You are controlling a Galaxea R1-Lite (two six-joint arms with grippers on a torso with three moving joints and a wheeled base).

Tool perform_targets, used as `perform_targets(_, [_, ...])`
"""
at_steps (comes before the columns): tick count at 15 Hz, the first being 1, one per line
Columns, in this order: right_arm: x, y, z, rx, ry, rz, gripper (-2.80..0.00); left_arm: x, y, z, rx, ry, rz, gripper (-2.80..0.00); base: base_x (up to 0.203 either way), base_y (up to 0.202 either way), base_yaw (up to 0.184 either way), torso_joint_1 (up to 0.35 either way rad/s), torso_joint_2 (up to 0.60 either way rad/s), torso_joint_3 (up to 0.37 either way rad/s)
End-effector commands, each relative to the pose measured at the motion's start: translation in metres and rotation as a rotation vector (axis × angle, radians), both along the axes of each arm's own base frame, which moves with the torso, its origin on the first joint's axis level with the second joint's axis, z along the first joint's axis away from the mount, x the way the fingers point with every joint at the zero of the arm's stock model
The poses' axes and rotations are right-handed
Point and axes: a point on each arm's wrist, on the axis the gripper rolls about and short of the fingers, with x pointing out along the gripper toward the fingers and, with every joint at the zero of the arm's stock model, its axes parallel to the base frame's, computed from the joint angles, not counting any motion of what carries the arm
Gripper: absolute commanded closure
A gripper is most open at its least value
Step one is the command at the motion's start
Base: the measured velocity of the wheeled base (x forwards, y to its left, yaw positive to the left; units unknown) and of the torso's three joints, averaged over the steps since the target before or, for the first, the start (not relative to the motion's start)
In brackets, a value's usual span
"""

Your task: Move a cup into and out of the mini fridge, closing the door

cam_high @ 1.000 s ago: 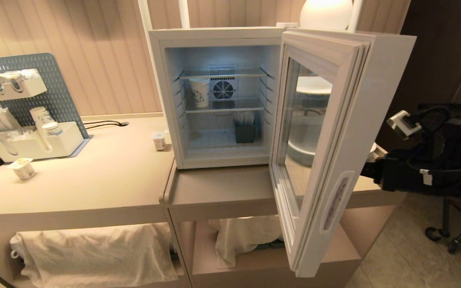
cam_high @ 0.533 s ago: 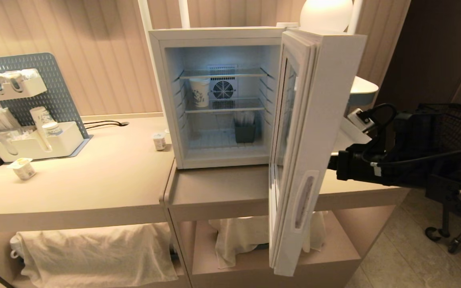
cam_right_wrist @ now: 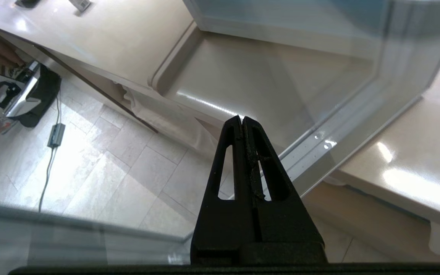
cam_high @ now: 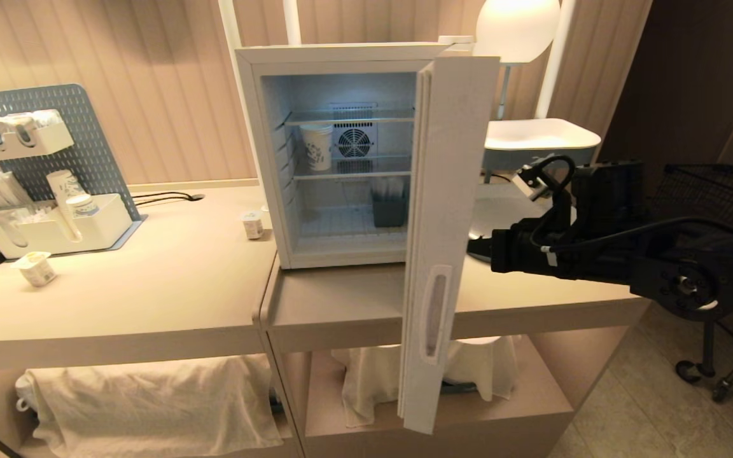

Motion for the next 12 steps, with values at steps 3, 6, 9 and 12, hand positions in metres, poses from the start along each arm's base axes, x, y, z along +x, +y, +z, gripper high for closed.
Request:
perform_targets(3, [0.007, 0.028, 0.01, -0.028, -0.041, 0.008, 0.0, 0.0, 0.0, -0.001, 0.0, 0.005, 0.001, 0.0, 0.0, 0.0, 0.0, 0.0, 0.0, 0.0])
perform_targets(6, [0.019, 0.055, 0.028, -0.052, -0.104, -0.041, 0.0, 0.0, 0.0, -0.001, 0.0, 0.005, 0.001, 0.0, 0.0, 0.0, 0.0, 0.0, 0.0, 0.0])
perform_targets(9, [0.041, 0.09, 0.033, -0.084, -0.153, -0.149, 0.0, 0.0, 0.0, -0.001, -0.002, 0.004, 0.001, 0.0, 0.0, 0.0, 0.0, 0.0, 0.0, 0.0])
perform_targets(12, [0.066, 0.13, 0.026, -0.122, -0.206, -0.281, 0.0, 0.0, 0.0, -0.001, -0.002, 0.005, 0.001, 0.0, 0.0, 0.0, 0.0, 0.0, 0.0, 0.0])
